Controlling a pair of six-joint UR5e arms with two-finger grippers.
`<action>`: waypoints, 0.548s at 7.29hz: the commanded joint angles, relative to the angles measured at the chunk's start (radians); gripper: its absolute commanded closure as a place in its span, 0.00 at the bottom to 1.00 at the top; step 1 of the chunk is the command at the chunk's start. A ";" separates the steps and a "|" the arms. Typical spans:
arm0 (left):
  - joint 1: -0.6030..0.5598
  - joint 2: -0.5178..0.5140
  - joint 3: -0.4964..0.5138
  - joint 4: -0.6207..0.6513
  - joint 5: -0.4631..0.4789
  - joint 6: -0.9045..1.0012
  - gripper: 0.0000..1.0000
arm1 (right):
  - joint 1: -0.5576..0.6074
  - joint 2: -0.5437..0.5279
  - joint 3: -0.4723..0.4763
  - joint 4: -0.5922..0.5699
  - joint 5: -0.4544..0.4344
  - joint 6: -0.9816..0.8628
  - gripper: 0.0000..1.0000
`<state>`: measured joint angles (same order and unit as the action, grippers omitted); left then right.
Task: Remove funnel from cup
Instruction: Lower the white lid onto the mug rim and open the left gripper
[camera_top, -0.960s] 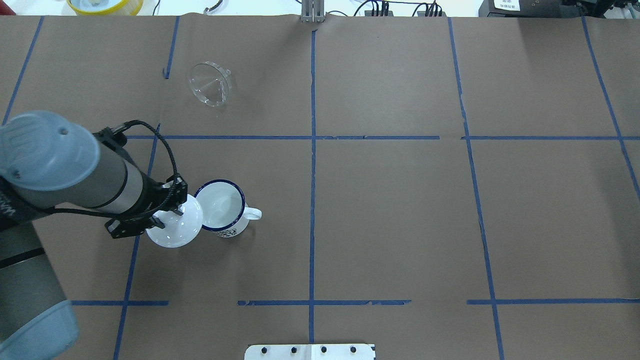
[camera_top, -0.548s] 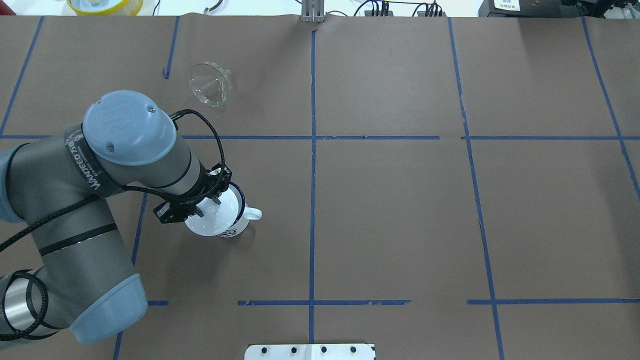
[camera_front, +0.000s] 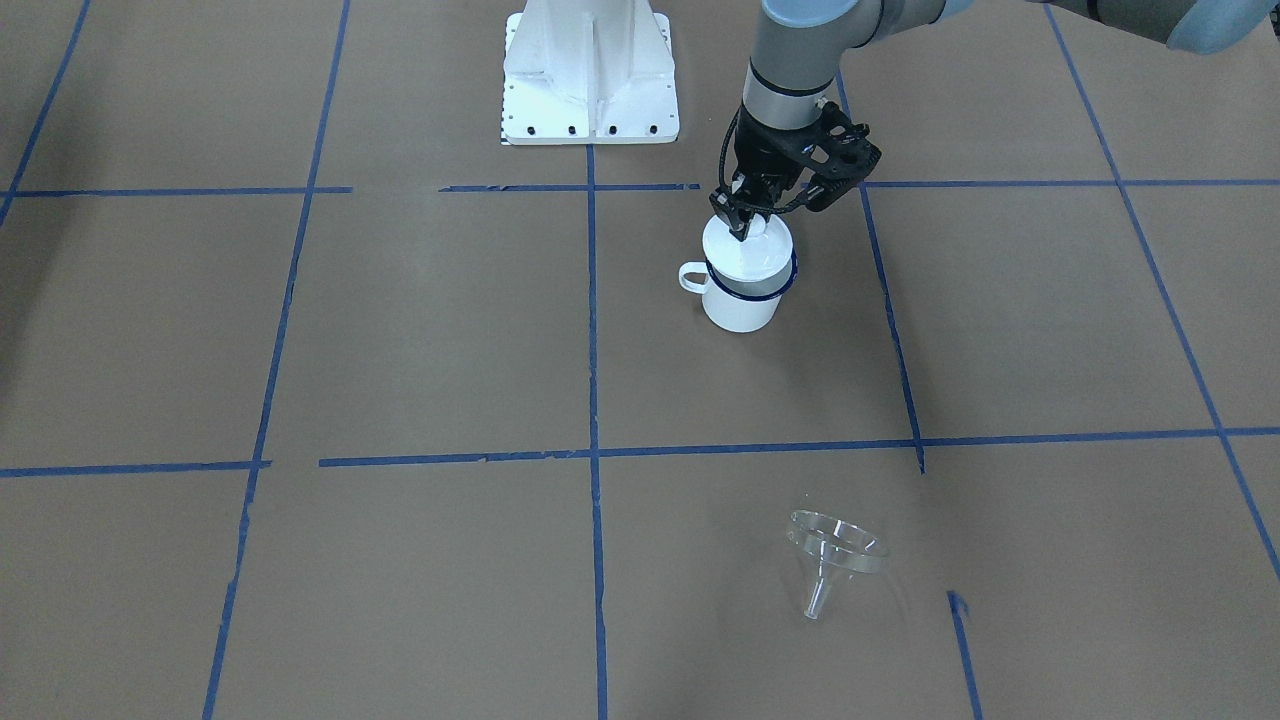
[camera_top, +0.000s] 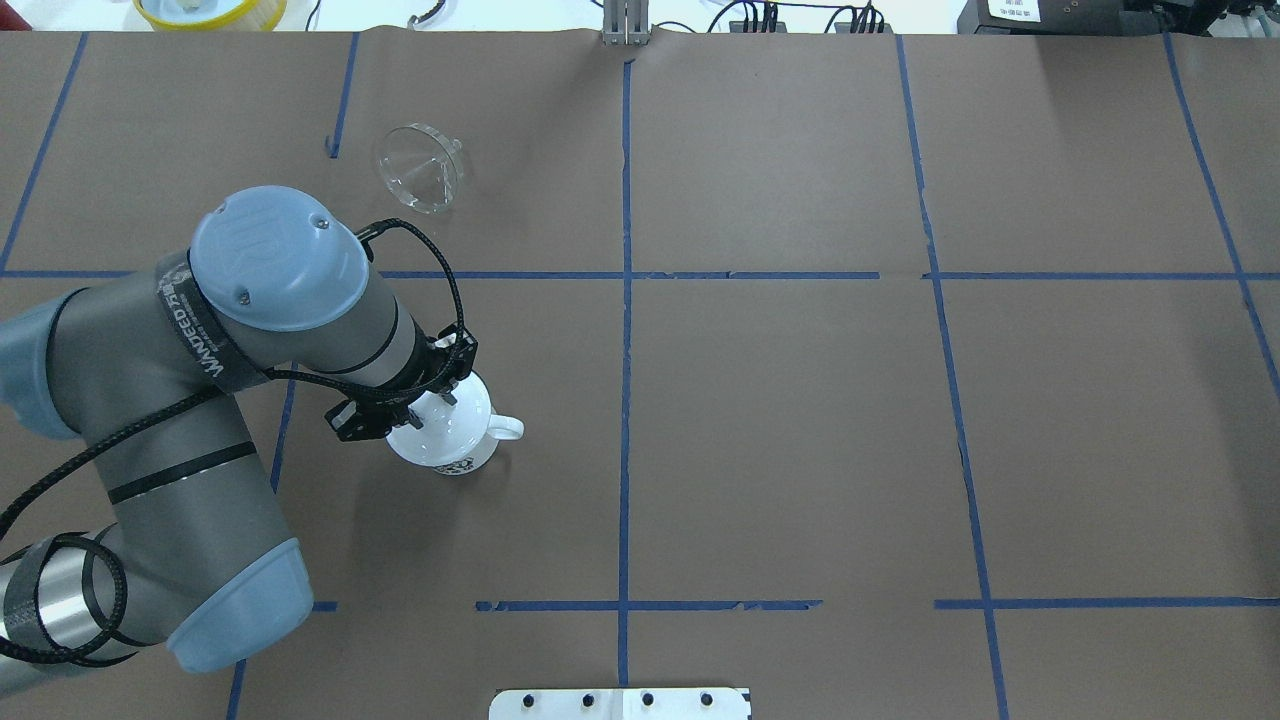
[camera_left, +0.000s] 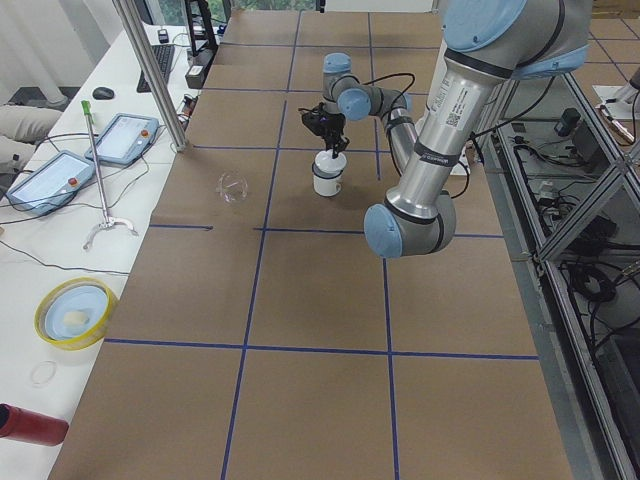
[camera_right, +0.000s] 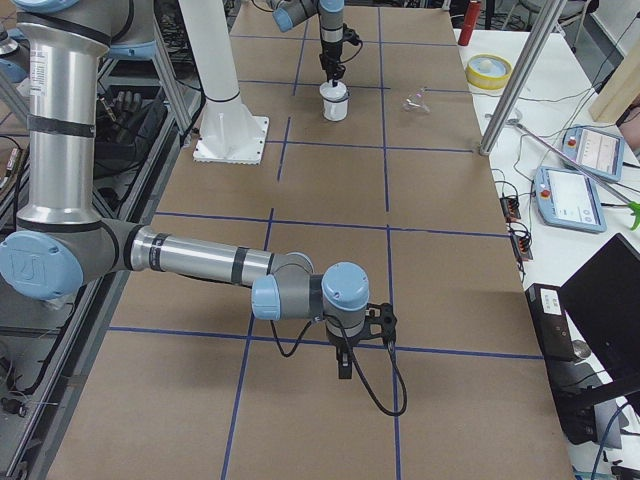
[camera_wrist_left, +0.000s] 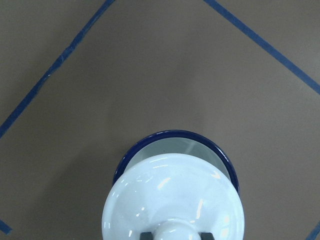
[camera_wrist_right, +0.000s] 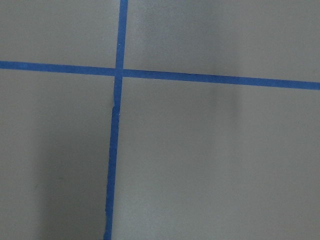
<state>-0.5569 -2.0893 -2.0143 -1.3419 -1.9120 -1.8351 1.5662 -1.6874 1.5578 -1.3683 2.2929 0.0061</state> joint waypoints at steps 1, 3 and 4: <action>-0.001 0.005 0.006 0.001 0.004 0.033 1.00 | 0.000 0.000 -0.001 0.000 0.000 0.000 0.00; 0.000 0.002 0.025 -0.003 0.001 0.034 1.00 | 0.000 0.000 0.001 0.000 0.000 0.000 0.00; -0.001 0.003 0.025 -0.003 0.001 0.034 1.00 | 0.000 0.000 -0.001 0.000 0.000 0.000 0.00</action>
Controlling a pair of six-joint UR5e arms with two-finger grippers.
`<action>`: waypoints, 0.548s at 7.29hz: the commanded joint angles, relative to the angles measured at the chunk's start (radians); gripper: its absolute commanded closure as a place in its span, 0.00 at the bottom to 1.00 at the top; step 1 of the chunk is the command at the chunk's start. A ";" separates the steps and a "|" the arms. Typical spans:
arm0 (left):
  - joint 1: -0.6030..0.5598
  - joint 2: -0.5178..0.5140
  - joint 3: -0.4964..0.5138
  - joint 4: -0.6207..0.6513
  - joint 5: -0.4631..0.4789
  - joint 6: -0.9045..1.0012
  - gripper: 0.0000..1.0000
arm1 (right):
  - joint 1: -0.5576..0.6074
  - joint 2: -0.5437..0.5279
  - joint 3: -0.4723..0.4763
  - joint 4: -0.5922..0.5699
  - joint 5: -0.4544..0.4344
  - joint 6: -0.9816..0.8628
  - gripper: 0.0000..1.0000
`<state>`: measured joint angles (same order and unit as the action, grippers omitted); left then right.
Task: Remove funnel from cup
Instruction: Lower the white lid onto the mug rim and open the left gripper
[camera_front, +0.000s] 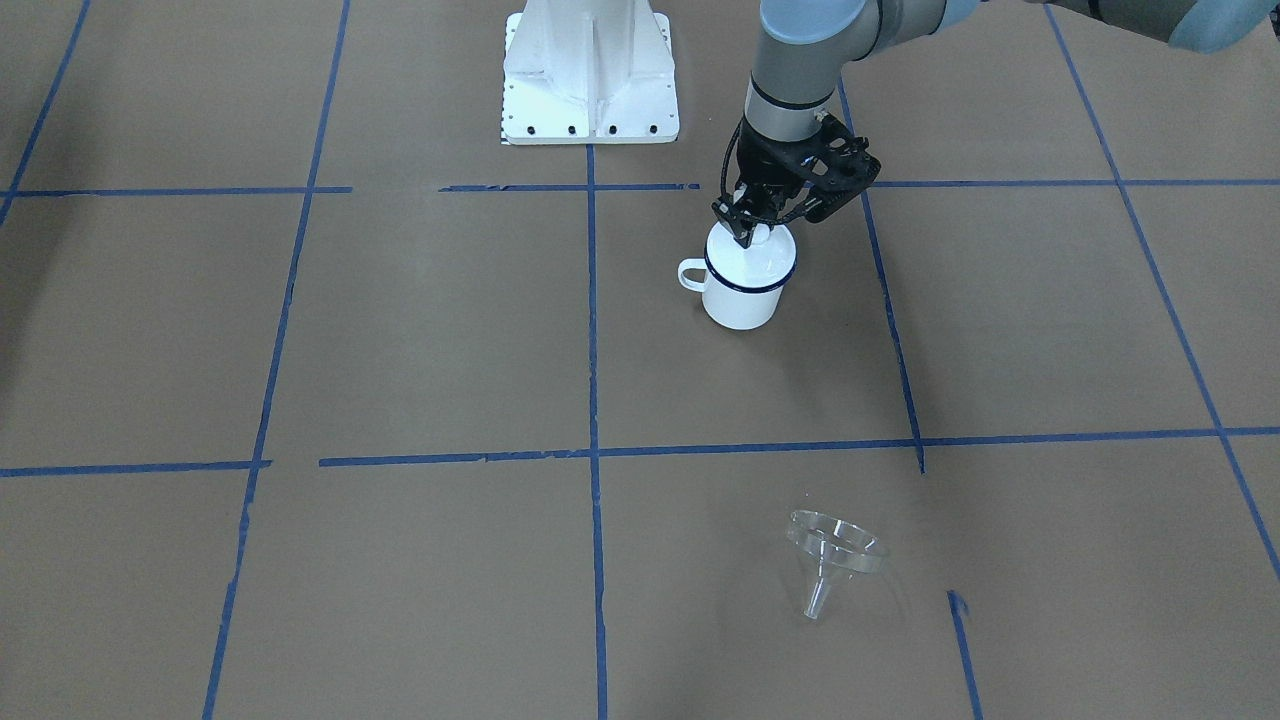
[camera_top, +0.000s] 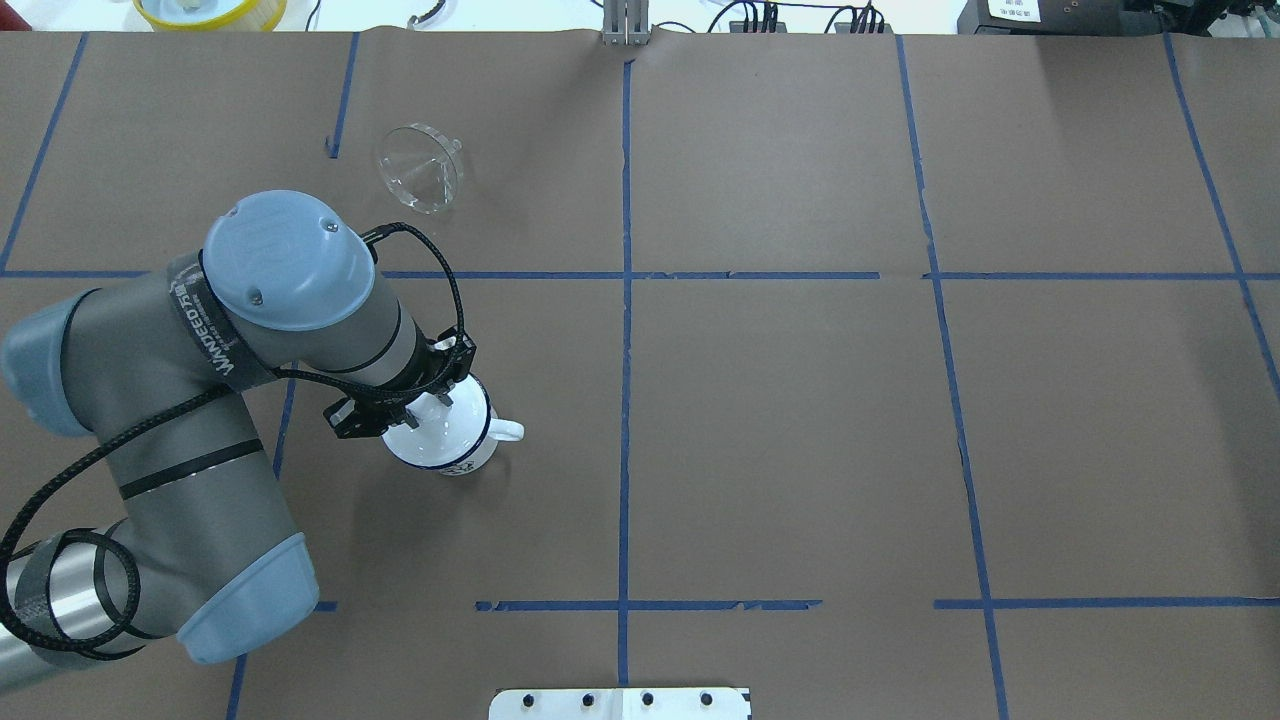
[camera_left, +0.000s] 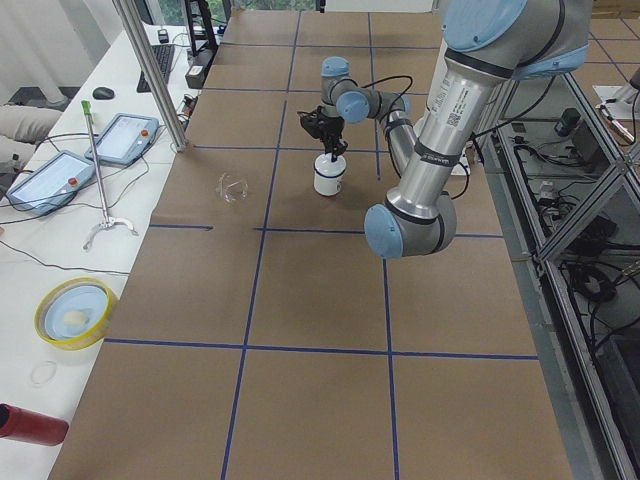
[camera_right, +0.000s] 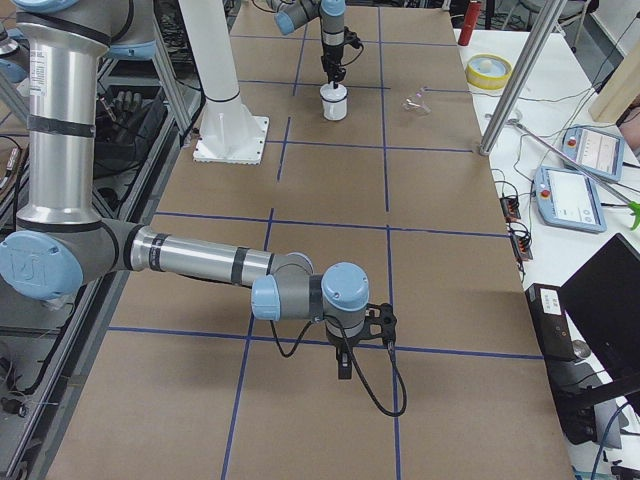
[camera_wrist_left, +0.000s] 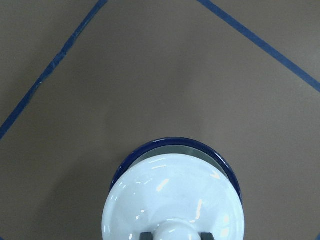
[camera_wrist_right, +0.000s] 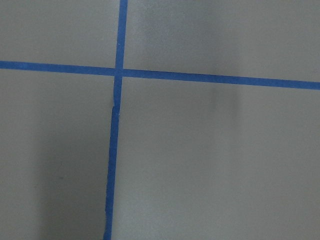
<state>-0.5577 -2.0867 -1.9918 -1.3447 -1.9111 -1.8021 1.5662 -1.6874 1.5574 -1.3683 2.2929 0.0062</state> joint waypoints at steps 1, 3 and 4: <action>0.001 -0.001 0.002 -0.001 0.000 0.001 1.00 | 0.000 0.000 0.000 0.000 0.000 0.000 0.00; -0.001 -0.001 0.004 -0.002 0.001 0.000 1.00 | 0.000 0.000 0.000 0.000 -0.001 0.000 0.00; 0.001 -0.001 0.004 -0.002 0.003 0.001 0.44 | 0.000 0.000 0.000 0.000 0.000 0.000 0.00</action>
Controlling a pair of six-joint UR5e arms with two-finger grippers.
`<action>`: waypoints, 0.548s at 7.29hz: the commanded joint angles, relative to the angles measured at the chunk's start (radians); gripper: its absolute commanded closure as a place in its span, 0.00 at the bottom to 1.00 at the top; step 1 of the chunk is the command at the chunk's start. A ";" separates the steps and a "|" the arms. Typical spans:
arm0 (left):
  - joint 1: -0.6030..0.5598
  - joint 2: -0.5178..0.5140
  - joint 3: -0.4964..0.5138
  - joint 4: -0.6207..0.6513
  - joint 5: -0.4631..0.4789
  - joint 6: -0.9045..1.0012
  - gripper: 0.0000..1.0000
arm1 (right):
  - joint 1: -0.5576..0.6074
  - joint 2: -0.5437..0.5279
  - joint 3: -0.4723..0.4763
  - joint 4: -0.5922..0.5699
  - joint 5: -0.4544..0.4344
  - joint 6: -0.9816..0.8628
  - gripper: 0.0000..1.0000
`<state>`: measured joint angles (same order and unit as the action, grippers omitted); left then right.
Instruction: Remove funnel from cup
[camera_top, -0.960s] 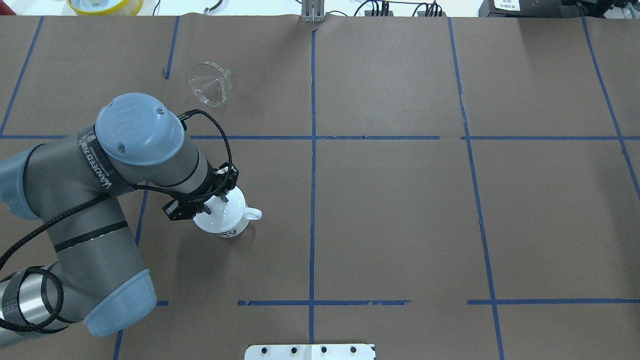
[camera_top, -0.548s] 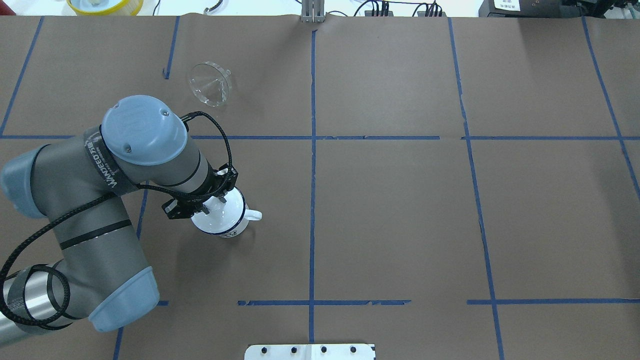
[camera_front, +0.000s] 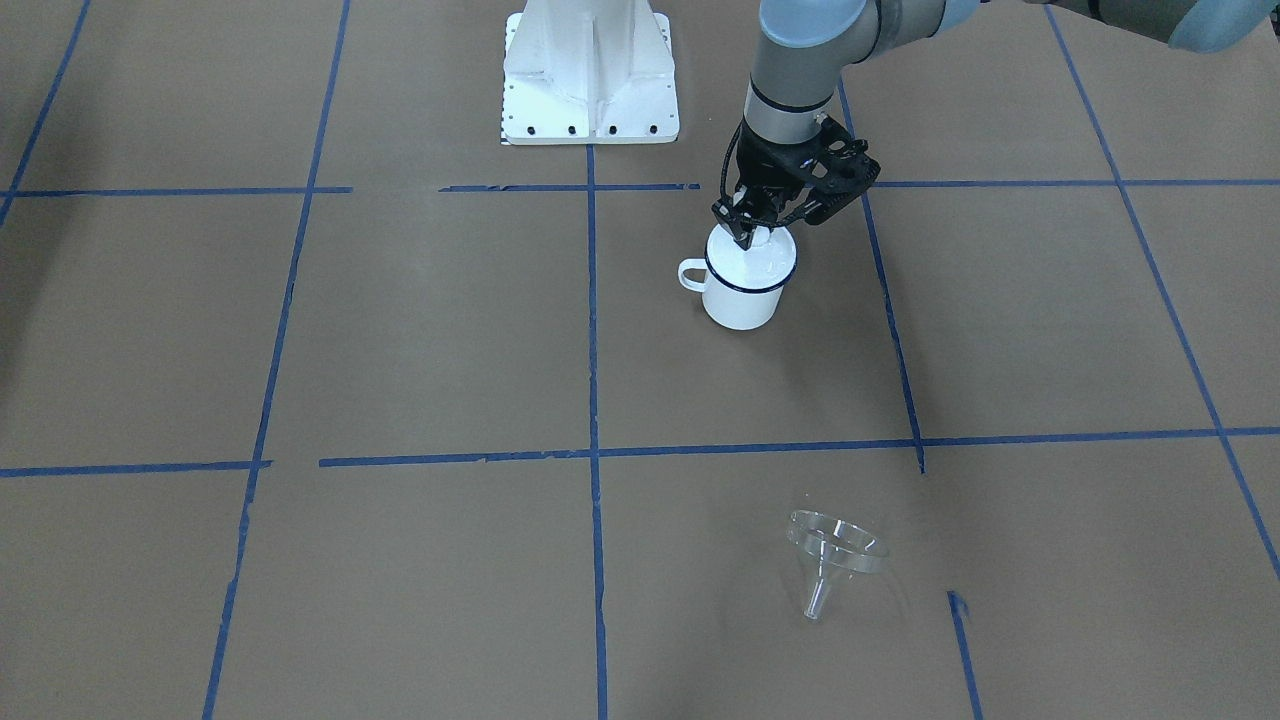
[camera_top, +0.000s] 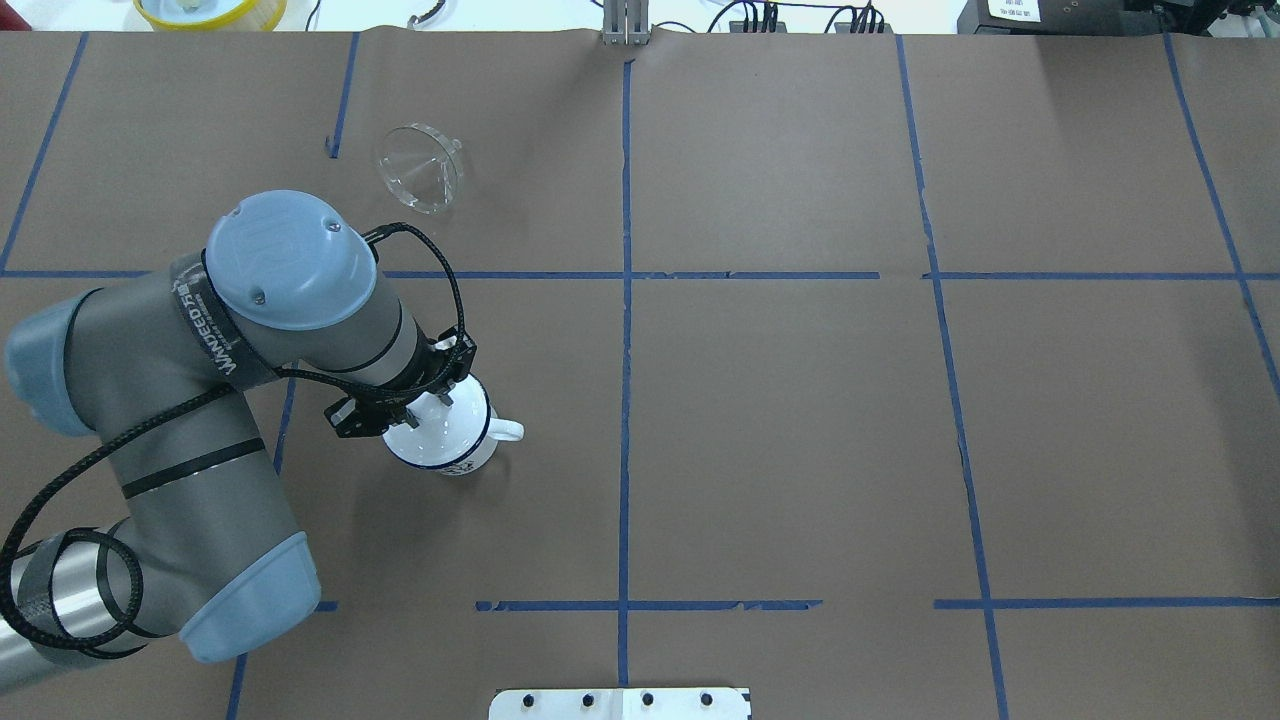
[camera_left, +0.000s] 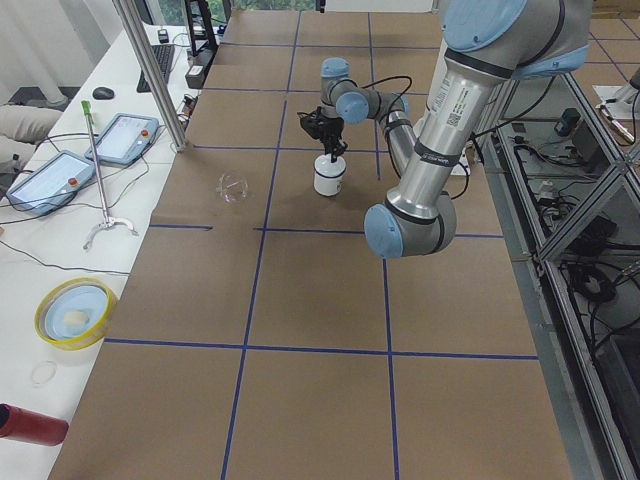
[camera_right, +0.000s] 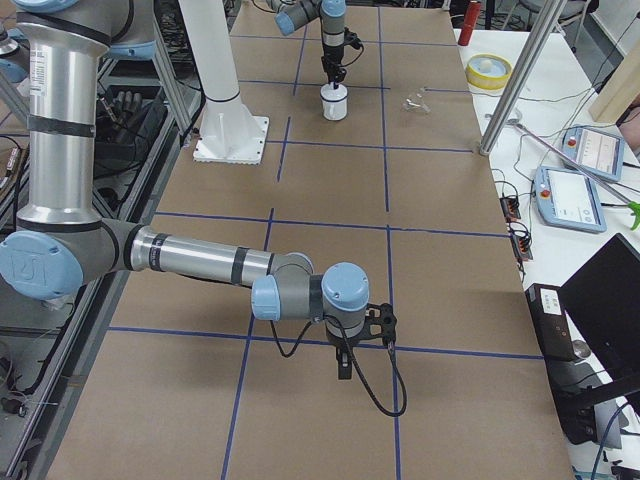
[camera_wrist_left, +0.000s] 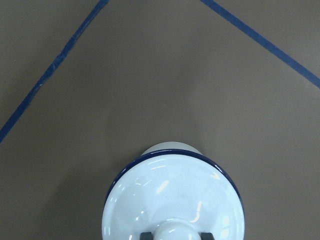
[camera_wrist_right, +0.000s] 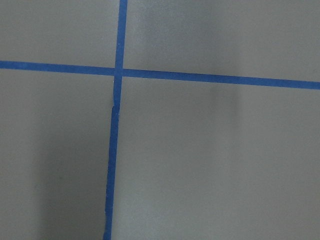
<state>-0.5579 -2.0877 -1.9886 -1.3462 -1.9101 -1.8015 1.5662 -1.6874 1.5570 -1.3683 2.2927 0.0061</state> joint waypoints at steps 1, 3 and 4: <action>0.001 -0.003 0.008 -0.001 0.003 -0.002 0.00 | 0.000 0.000 0.000 0.000 0.001 0.000 0.00; 0.000 -0.002 0.005 -0.001 0.005 0.001 0.00 | 0.000 0.000 0.002 0.000 -0.001 0.000 0.00; -0.028 0.000 -0.016 0.004 0.006 0.055 0.00 | 0.000 0.000 0.000 0.000 0.001 0.000 0.00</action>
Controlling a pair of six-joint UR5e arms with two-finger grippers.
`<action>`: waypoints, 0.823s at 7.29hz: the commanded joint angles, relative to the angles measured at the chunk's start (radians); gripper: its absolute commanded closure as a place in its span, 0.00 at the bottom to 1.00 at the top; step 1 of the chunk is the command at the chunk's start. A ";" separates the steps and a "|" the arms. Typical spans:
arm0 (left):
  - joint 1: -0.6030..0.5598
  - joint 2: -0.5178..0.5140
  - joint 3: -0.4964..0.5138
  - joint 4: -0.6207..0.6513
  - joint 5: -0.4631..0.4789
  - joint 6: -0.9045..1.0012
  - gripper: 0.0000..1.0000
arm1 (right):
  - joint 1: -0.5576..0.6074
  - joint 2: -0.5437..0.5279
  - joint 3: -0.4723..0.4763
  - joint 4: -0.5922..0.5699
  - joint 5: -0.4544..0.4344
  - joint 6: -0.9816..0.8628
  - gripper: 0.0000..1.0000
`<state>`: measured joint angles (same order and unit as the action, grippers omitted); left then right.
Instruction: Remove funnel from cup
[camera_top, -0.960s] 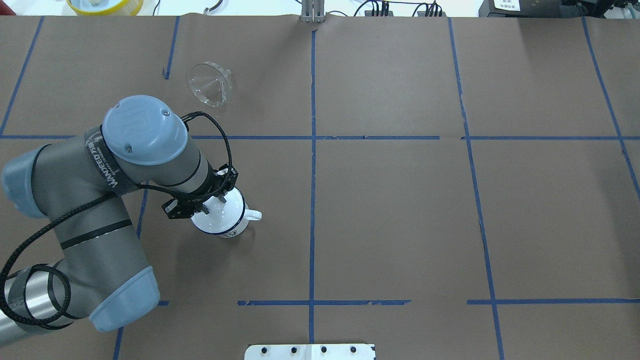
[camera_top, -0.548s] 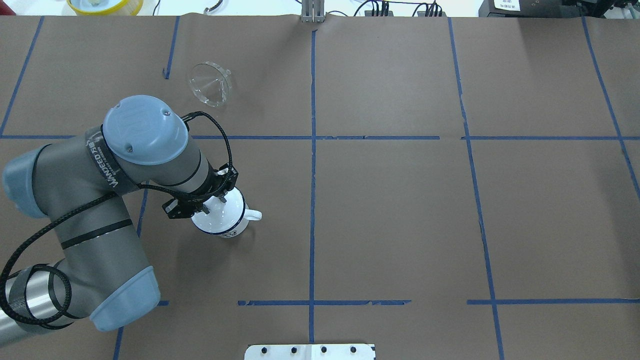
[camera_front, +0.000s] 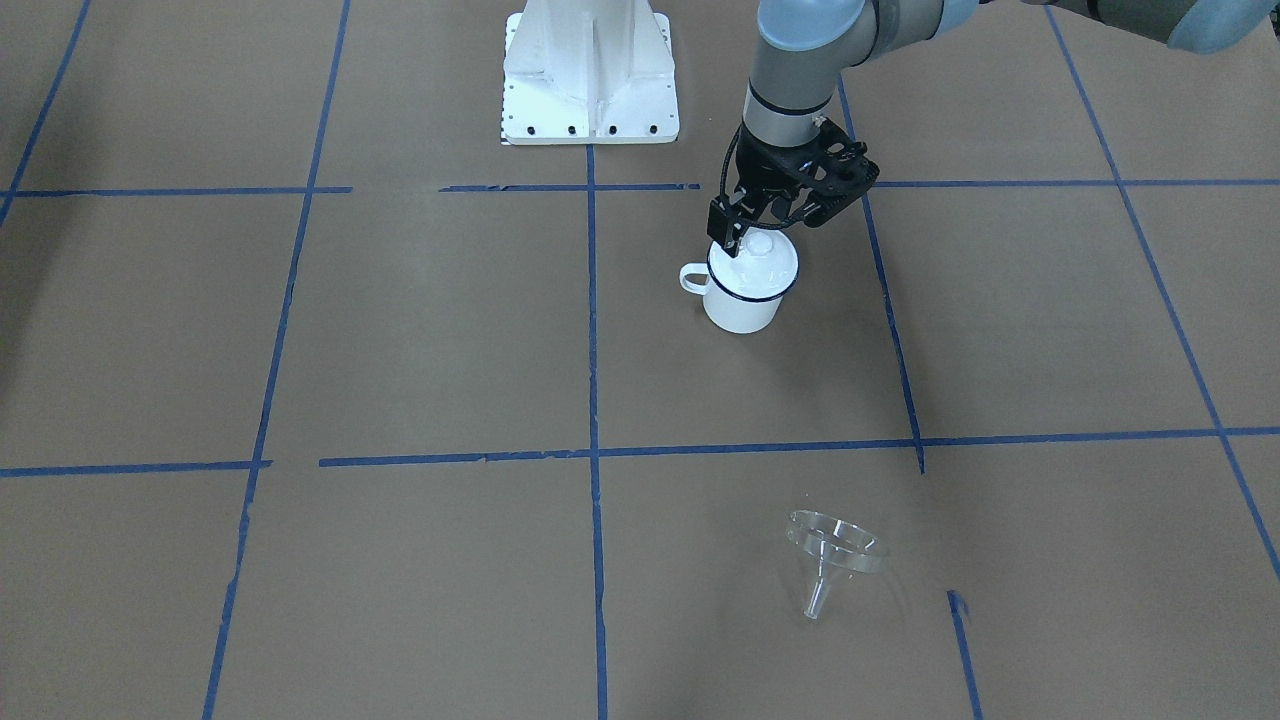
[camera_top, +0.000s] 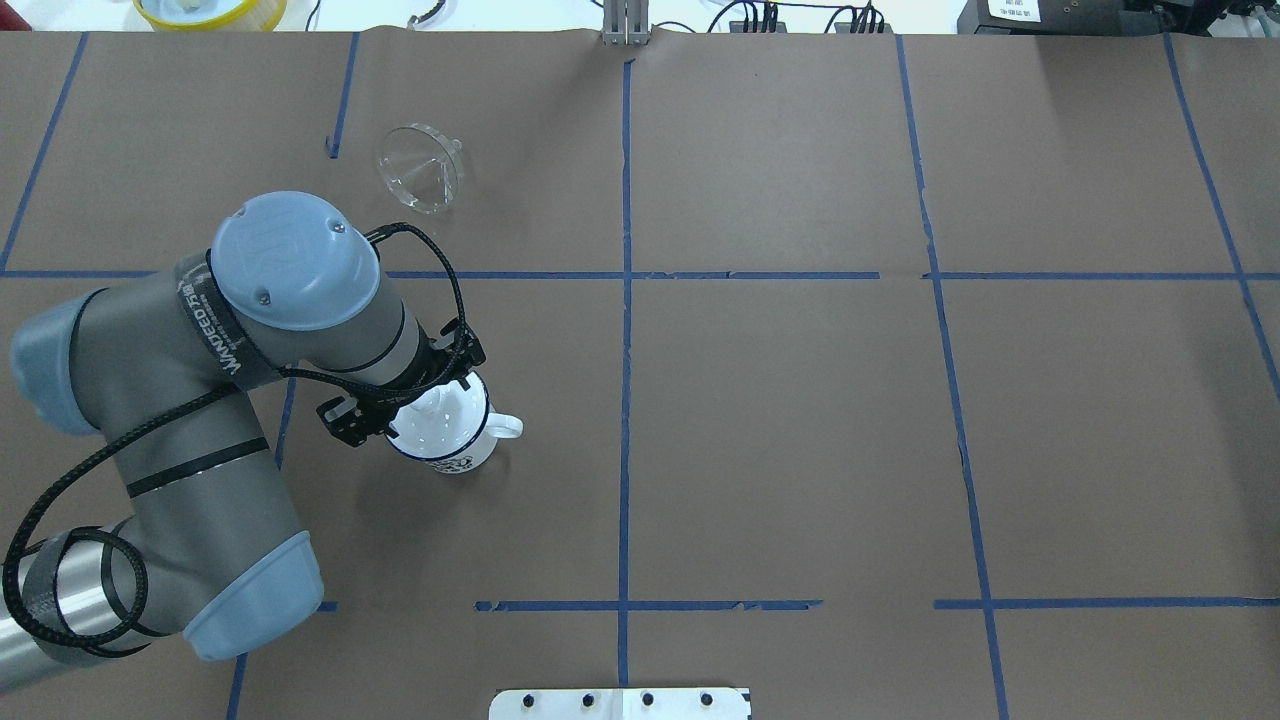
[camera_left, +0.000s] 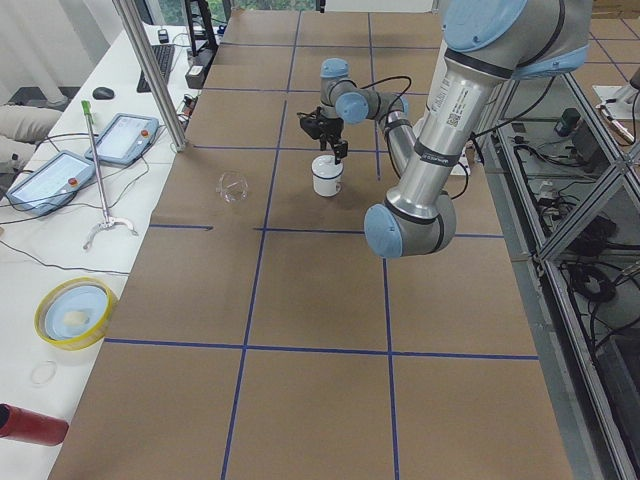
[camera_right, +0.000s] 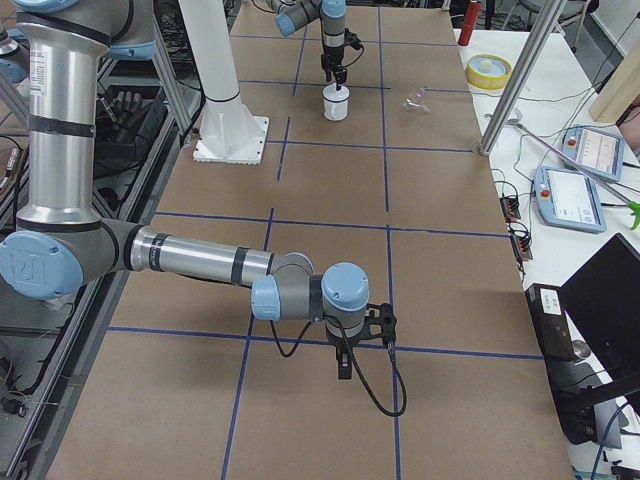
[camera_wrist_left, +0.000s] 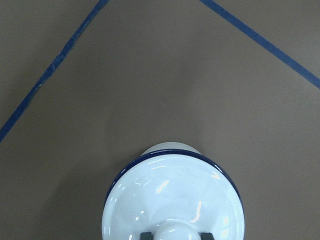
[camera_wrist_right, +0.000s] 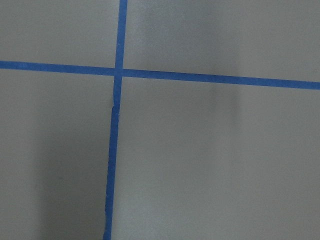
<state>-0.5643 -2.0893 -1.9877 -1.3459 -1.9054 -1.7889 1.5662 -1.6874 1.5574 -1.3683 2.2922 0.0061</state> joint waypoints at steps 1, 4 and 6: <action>-0.123 0.023 -0.034 0.008 -0.007 0.268 0.00 | 0.000 0.000 0.001 0.000 0.001 0.000 0.00; -0.597 0.278 0.002 -0.047 -0.281 1.061 0.00 | 0.000 0.000 0.000 0.000 0.001 0.000 0.00; -0.866 0.410 0.091 -0.070 -0.371 1.530 0.00 | 0.000 0.000 0.000 0.000 0.000 0.000 0.00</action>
<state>-1.2573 -1.7676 -1.9488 -1.4037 -2.2066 -0.5594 1.5662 -1.6874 1.5570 -1.3683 2.2930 0.0061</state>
